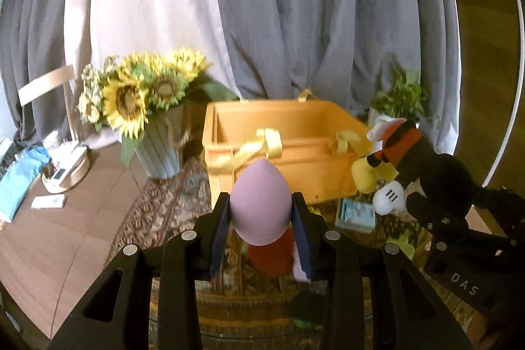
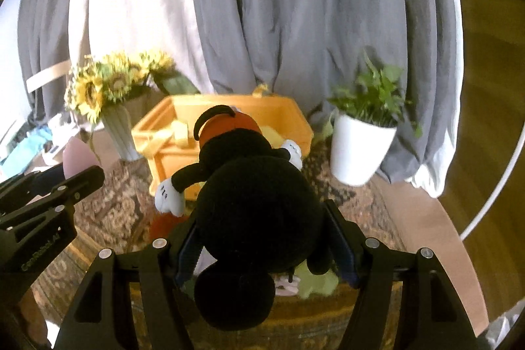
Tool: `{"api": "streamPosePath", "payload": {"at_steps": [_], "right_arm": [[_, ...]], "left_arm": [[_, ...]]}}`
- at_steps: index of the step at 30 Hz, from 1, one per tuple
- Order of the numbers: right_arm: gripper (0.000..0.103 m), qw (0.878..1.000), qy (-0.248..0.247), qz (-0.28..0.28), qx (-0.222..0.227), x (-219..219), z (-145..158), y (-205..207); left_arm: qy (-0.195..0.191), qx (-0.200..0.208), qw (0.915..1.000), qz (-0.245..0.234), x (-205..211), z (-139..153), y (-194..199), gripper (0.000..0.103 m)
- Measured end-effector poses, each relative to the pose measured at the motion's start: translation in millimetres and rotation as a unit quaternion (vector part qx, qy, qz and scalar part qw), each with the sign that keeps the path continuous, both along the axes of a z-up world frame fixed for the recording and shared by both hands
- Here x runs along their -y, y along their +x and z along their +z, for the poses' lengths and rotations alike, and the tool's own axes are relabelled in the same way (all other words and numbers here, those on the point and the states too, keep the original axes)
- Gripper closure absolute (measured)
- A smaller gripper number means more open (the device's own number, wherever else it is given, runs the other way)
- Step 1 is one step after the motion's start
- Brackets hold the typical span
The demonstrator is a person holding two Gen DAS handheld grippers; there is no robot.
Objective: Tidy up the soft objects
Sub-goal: 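Lift the pink sponge with the left tool while the right tool carries Mickey over the orange crate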
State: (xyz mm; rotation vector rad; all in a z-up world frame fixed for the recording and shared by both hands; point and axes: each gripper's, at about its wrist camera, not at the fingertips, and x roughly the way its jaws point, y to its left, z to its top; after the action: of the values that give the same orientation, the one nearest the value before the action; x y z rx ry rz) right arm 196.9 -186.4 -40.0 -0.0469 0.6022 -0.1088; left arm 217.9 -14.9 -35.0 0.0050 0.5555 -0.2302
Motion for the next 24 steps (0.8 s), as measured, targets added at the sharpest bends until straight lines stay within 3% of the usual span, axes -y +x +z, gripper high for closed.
{"api": "streamPosePath", "payload": {"at_steps": [12, 24], "right_arm": [[0.035, 0.997, -0.002, 0.036, 0.061, 7, 31, 35], [0.035, 0.994, 0.004, 0.069, 0.088, 17, 46, 80]], "left_arm": [[-0.019, 0.052, 0.9983, 0.017, 6, 36, 26, 0.066], [-0.016, 0.102, 0.9940, 0.036, 20, 62, 57, 0.066]]}}
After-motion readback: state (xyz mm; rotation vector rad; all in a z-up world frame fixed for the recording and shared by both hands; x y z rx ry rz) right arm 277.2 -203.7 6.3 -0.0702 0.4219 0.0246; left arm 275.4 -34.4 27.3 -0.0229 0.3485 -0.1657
